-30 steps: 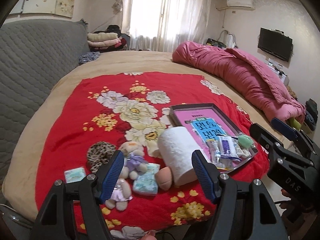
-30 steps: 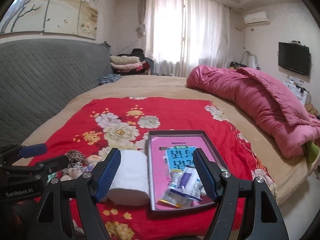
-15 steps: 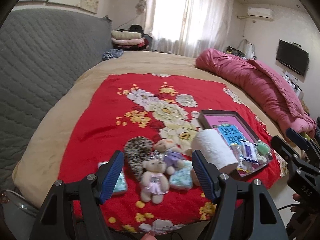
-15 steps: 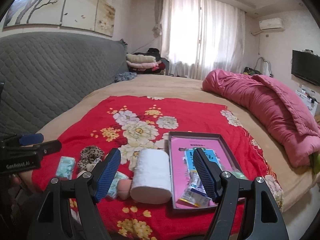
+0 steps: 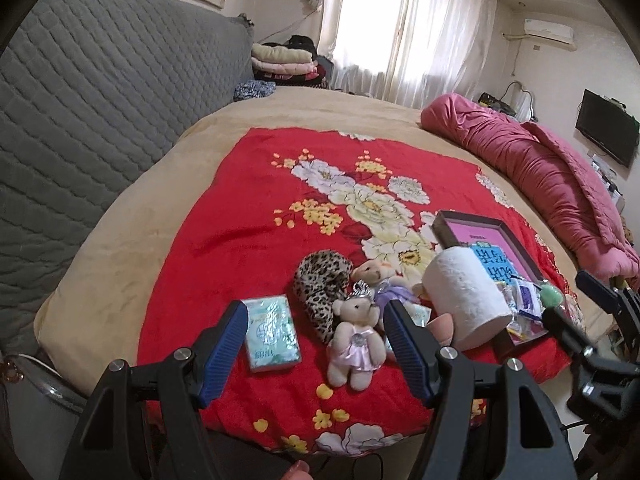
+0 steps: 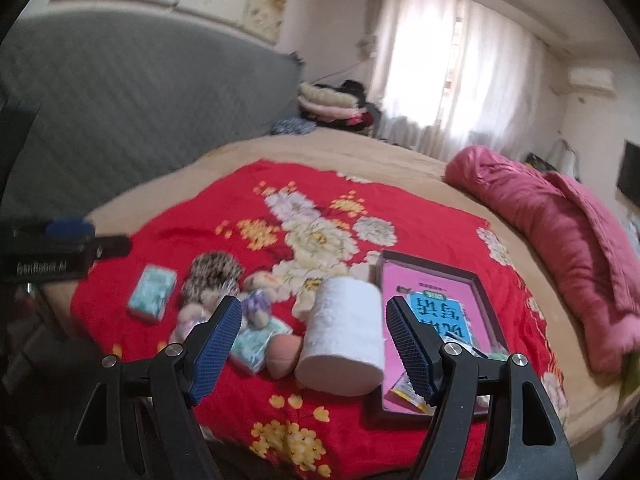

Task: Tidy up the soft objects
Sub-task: 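Grasp the green-and-white tissue pack with the left gripper while the right gripper grasps the peach makeup sponge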

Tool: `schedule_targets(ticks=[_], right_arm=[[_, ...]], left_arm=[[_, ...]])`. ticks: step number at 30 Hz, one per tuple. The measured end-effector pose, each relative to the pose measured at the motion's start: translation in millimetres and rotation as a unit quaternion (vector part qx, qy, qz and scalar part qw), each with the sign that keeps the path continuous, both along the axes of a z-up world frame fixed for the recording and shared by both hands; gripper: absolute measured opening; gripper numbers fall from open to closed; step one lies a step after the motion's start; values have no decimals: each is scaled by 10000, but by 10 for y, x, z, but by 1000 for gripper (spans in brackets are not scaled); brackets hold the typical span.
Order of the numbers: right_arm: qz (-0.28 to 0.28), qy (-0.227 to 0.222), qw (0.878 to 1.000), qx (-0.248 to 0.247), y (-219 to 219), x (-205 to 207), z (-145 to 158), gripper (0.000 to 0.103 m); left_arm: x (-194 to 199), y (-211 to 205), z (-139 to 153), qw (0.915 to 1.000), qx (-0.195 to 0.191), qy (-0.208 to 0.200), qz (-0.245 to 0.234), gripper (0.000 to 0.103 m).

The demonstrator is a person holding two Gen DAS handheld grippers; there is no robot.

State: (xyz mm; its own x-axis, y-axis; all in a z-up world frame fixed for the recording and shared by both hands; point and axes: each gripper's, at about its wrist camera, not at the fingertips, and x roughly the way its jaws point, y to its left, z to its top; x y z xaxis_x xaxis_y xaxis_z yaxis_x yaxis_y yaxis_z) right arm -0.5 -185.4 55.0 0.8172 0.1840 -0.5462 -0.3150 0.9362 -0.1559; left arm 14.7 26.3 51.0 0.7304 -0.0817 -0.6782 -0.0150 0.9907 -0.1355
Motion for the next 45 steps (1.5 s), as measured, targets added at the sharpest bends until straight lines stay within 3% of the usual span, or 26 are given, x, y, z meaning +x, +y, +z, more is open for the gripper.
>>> schedule_targets(ticks=[7, 21, 30, 38, 43, 44, 45], right_arm=[[586, 56, 9926, -1065, 315, 25, -396, 76], [855, 246, 9726, -2147, 502, 337, -966, 76], [1248, 288, 9354, -3296, 715, 544, -1363, 76], [1606, 569, 9141, -3678, 796, 771, -1545, 76], [1885, 713, 8909, -4072, 823, 836, -1691, 75], [1967, 757, 8862, -4127, 829, 834, -1724, 71], [2082, 855, 8815, -4151, 844, 840, -1764, 62]], left_arm=[[68, 53, -223, 9997, 50, 241, 42, 70], [386, 272, -792, 9943, -112, 962, 437, 70], [514, 199, -972, 9931, -35, 1135, 278, 70], [596, 259, -1058, 9919, -134, 1218, 329, 70], [651, 303, -1119, 9904, -186, 1305, 411, 70], [666, 302, -1131, 9902, -181, 1321, 413, 70], [676, 298, -1141, 9900, -173, 1338, 413, 70]])
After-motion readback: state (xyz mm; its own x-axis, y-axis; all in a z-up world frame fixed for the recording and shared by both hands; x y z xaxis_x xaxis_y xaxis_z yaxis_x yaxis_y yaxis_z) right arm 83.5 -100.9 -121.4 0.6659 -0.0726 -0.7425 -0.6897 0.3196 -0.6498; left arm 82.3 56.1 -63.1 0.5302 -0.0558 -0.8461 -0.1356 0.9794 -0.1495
